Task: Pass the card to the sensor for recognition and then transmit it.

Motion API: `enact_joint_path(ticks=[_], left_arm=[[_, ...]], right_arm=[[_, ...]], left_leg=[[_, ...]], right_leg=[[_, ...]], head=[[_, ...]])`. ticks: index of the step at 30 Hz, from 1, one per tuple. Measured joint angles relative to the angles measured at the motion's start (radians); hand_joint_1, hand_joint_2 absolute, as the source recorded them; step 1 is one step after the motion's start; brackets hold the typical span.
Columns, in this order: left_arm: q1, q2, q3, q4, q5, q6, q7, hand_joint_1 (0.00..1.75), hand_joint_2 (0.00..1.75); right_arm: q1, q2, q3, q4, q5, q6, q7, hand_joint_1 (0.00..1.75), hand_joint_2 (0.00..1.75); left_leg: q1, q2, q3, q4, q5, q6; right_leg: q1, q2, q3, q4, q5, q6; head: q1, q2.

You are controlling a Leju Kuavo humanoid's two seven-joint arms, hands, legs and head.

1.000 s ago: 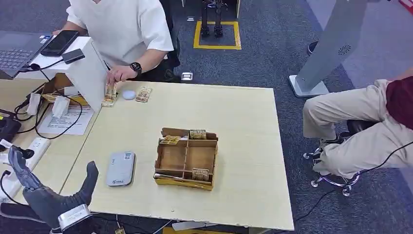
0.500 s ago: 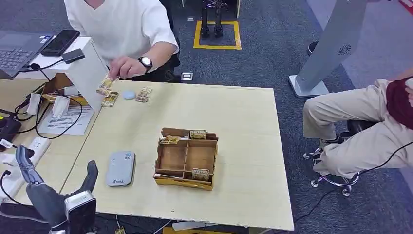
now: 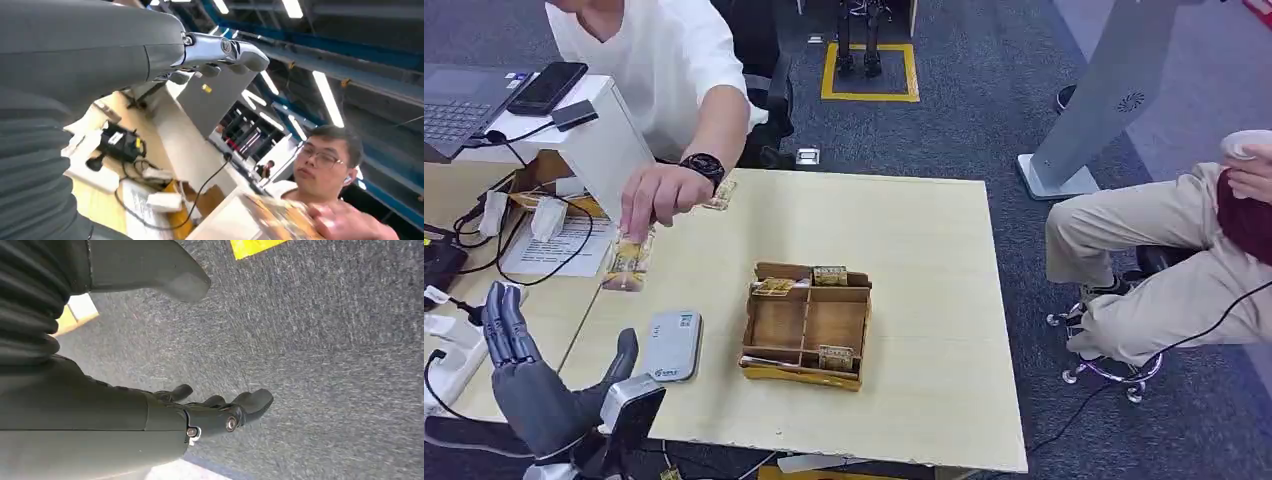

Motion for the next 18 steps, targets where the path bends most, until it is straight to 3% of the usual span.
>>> enact_joint_path(ticks=[17,18], left_arm=[[-0.098,0.015,0.0,0.046,-0.033,0.0,0.018,0.02,1.75],[-0.105,0.016,0.0,0.052,-0.033,0.0,0.018,0.59,1.75]], right_arm=[[-0.014,0.006,0.048,0.0,-0.001,0.0,0.01,0.0,1.75],[-0.014,0.006,0.049,0.0,-0.002,0.0,0.01,0.0,1.75]], left_leg=[[0.0,0.001,0.001,0.0,0.0,0.0],[0.0,0.001,0.001,0.0,0.0,0.0]], right_leg=[[0.0,0.001,0.0,0.0,0.001,-0.001],[0.0,0.002,0.0,0.0,0.001,-0.001]], head=[[-0.001,0.0],[-0.001,0.0]])
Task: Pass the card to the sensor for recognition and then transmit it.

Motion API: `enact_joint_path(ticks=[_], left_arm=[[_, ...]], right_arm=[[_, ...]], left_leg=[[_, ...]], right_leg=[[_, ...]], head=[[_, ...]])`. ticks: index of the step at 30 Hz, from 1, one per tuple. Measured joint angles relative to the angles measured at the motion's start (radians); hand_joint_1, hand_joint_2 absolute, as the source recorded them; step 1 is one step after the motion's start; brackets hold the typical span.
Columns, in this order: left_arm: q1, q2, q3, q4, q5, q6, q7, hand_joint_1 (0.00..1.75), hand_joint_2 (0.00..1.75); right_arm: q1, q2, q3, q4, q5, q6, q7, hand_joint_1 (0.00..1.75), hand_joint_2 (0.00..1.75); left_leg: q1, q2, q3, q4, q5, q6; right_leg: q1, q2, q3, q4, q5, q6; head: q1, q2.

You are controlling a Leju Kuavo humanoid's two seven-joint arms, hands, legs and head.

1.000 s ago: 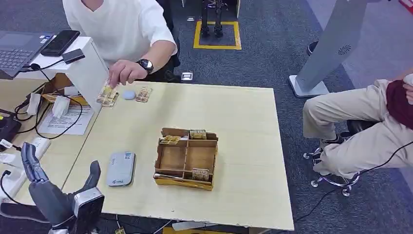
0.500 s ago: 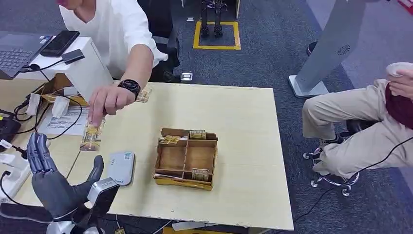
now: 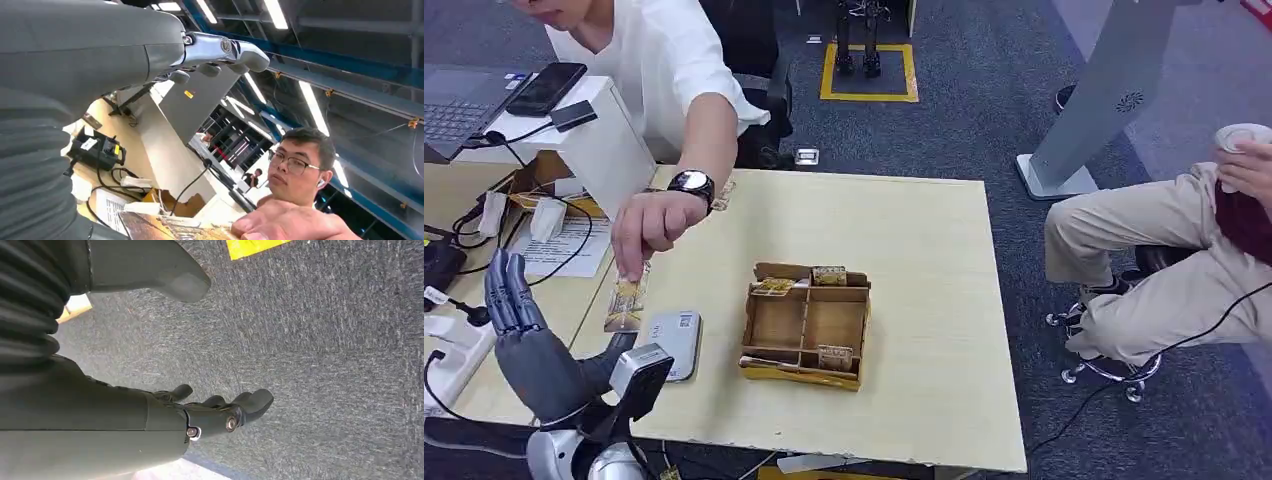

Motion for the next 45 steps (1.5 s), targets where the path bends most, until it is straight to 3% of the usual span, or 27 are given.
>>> enact_joint_path(ticks=[1,12,29,40,45], left_arm=[[-0.007,0.0,0.0,0.006,0.0,0.0,0.0,1.75,1.75],[-0.016,0.001,0.0,0.03,0.056,0.0,-0.063,1.75,1.75],[-0.026,0.002,0.0,0.032,0.079,0.0,-0.079,1.75,1.75],[-0.029,0.002,0.0,0.019,0.126,0.0,-0.132,1.75,1.75],[-0.029,0.003,0.001,0.015,0.063,0.0,-0.1,1.75,1.75]], right_arm=[[0.0,0.0,0.001,0.0,-0.001,0.0,0.0,0.0,1.75],[0.0,0.0,0.023,0.0,-0.011,0.0,0.0,0.0,1.75],[0.0,0.001,0.024,0.0,-0.02,0.0,0.0,0.0,1.75],[0.0,0.0,0.047,0.0,-0.037,0.0,0.0,0.0,1.75],[0.0,0.0,0.058,0.0,-0.052,0.0,0.003,0.0,1.75]], left_leg=[[0.0,0.0,0.0,0.0,0.0,0.0],[0.0,0.001,0.0,0.0,0.0,0.0],[0.0,0.001,0.0,0.0,0.0,0.0],[0.0,0.001,0.0,0.0,0.0,0.0],[0.0,0.001,0.0,0.0,0.0,0.0]], right_leg=[[0.0,0.0,0.0,0.0,0.0,0.0],[0.0,0.001,-0.001,0.0,0.0,0.0],[0.0,0.001,0.0,0.0,0.0,0.0],[0.0,0.001,0.0,0.0,0.0,0.0],[0.0,0.001,0.0,0.0,0.0,0.0]], head=[[0.0,0.0],[0.0,0.0],[0.0,0.0],[0.0,0.0],[0.0,0.0]])
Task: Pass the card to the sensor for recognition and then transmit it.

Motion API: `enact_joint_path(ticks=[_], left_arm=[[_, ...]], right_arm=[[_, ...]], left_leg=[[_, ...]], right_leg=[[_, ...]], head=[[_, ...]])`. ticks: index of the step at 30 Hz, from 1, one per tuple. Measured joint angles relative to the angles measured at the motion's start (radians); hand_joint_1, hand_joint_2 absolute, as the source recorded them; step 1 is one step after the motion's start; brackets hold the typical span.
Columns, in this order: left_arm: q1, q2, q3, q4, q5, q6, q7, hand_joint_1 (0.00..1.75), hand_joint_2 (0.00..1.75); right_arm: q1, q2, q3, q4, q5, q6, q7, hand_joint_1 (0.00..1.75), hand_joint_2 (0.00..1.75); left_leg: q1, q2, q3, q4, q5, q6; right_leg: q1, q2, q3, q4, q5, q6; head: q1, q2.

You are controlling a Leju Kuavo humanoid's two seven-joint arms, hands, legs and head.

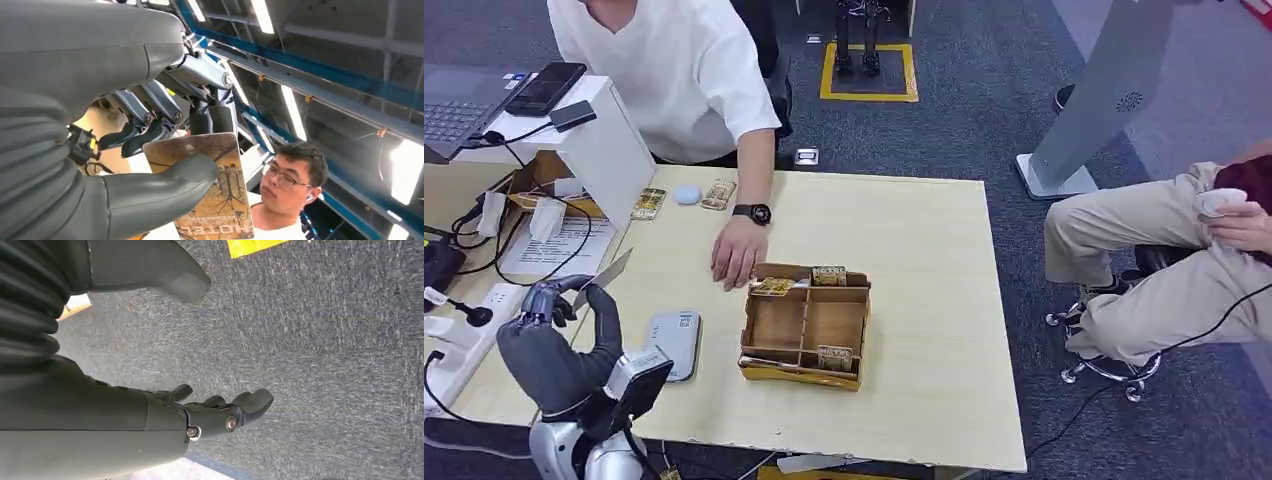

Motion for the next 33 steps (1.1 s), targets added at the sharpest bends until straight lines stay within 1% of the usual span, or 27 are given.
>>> enact_joint_path(ticks=[3,7,11,14,17,29,30,33], left_arm=[[0.001,0.0,0.016,0.0,-0.08,0.0,0.03,1.75,1.75],[0.006,-0.001,0.053,0.002,-0.191,0.0,0.056,1.75,1.75],[0.012,-0.002,0.093,0.019,-0.265,0.0,0.082,1.75,1.75],[0.013,-0.002,0.114,0.036,-0.283,0.0,0.091,1.75,1.75],[0.014,-0.002,0.119,0.055,-0.32,0.0,0.126,1.75,1.75],[0.019,-0.003,0.154,0.148,-0.356,0.0,0.133,1.75,1.75],[0.02,-0.003,0.154,0.155,-0.356,0.0,0.149,1.75,1.75],[0.033,-0.001,0.153,0.171,-0.376,0.0,0.237,1.75,1.75]], right_arm=[[0.0,0.001,0.008,0.0,-0.006,0.0,0.0,0.0,1.75],[0.0,0.007,0.008,0.0,-0.008,0.0,0.0,0.0,1.75],[0.001,0.013,0.006,0.0,-0.009,0.0,-0.004,0.0,1.75],[0.001,0.016,0.005,-0.001,-0.009,0.0,-0.007,0.0,1.75],[0.001,0.018,-0.002,-0.001,-0.009,0.0,-0.008,0.0,1.75],[0.002,0.019,-0.017,-0.001,-0.009,0.0,-0.006,0.0,1.75],[0.002,0.019,-0.017,-0.001,-0.009,0.0,-0.006,0.0,1.75],[0.002,0.02,-0.018,-0.001,-0.009,0.0,-0.007,0.0,1.75]], left_leg=[[0.0,0.0,0.0,0.0,0.0,0.0],[0.0,0.0,0.0,0.0,0.0,0.0],[0.0,0.0,0.0,0.0,0.0,0.0],[0.0,0.0,0.0,0.0,0.0,0.0],[0.0,-0.001,-0.001,0.0,0.0,0.0],[0.0,-0.001,-0.001,0.0,0.0,0.0],[0.0,-0.001,-0.001,0.0,0.0,0.0],[0.0,-0.001,0.0,0.0,0.0,0.0]], right_leg=[[0.0,0.0,0.0,0.0,0.0,0.0],[0.0,0.0,0.0,0.0,0.0,0.0],[0.0,0.0,0.0,0.0,0.0,0.0],[0.0,0.0,0.0,0.0,0.0,0.0],[0.0,-0.001,0.0,0.0,0.0,0.0],[0.0,-0.001,0.0,0.0,0.0,0.0],[0.0,-0.001,0.0,0.0,0.0,0.0],[0.0,0.0,0.0,0.0,0.0,0.0]], head=[[0.0,0.0],[0.0,0.0],[0.0,0.0],[0.0,0.0],[0.0,0.0],[0.0,0.0],[0.0,0.0],[0.0,0.0]])
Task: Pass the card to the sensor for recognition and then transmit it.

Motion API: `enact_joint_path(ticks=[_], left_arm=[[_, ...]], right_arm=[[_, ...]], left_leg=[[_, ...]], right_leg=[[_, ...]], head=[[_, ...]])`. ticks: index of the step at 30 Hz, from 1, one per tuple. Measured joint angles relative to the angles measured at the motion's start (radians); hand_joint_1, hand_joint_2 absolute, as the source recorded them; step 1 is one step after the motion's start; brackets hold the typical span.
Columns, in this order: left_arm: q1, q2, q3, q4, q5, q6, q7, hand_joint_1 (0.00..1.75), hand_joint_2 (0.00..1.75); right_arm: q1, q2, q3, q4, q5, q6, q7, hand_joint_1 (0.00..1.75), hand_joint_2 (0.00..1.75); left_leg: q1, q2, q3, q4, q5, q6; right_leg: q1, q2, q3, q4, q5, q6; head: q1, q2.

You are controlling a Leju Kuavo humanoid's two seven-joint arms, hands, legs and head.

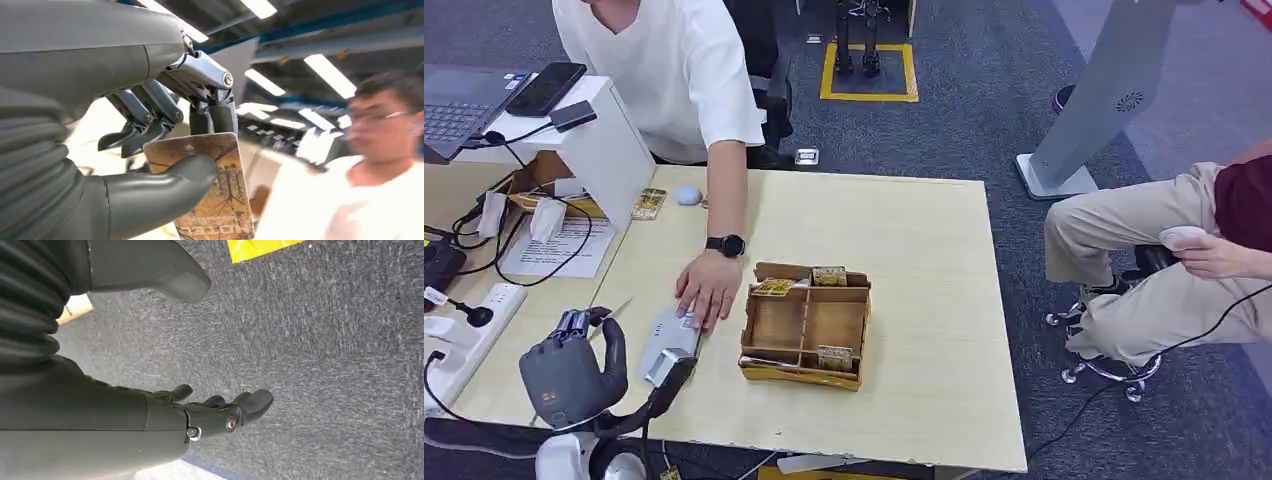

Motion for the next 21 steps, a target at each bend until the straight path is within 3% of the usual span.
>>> enact_joint_path(ticks=[7,21], left_arm=[[0.026,0.011,-0.018,0.046,-0.014,0.0,0.087,1.75,1.75],[0.035,0.024,-0.052,0.119,-0.039,0.0,0.086,1.75,1.75]], right_arm=[[0.0,0.0,0.0,0.0,0.0,0.0,-0.003,0.0,1.75],[0.0,0.0,0.0,-0.002,0.0,0.0,-0.004,0.0,1.75]], left_leg=[[0.0,0.0,0.0,0.0,0.0,0.0],[0.0,0.0,0.0,0.0,0.0,0.0]], right_leg=[[0.0,0.0,0.0,0.0,0.0,0.0],[0.0,0.0,0.0,0.0,0.0,0.0]], head=[[0.0,0.0],[0.0,0.0]])
